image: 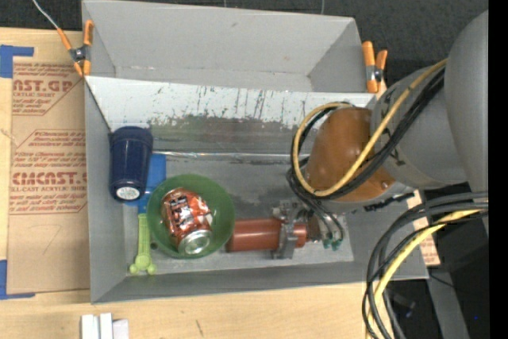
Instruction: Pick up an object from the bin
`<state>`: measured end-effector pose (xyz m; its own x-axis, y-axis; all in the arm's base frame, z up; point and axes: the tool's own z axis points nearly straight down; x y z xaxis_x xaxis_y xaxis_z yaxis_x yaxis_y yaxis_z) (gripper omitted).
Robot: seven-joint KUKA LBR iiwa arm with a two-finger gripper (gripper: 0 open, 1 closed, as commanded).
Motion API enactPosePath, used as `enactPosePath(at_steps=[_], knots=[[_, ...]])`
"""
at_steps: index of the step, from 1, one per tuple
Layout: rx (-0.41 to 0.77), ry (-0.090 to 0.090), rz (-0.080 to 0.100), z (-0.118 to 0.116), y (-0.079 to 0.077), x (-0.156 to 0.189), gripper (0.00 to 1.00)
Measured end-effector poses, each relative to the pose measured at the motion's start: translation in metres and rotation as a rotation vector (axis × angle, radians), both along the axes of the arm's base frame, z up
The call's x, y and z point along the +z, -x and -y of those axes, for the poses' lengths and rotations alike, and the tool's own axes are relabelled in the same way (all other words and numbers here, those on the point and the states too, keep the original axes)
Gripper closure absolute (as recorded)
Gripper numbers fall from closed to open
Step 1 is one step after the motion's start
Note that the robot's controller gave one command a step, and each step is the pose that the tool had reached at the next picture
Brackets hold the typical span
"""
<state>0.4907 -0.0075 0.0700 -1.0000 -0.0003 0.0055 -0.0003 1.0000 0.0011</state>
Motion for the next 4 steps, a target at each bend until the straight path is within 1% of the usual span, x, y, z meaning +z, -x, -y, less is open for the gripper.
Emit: enactPosePath(at_steps=[1, 2, 3, 4], knots=[[0.000, 0.000, -0.001, 0.000, 0.000, -0.001, 1.00], [-0.017, -0.001, -0.006, -0.004, 0.009, 0.091, 1.00], [-0.008, 0.001, 0.006, 0.004, -0.001, 0.049, 1.00], [0.029, -0.001, -0.008, 0.006, -0.004, 0.108, 1.00]])
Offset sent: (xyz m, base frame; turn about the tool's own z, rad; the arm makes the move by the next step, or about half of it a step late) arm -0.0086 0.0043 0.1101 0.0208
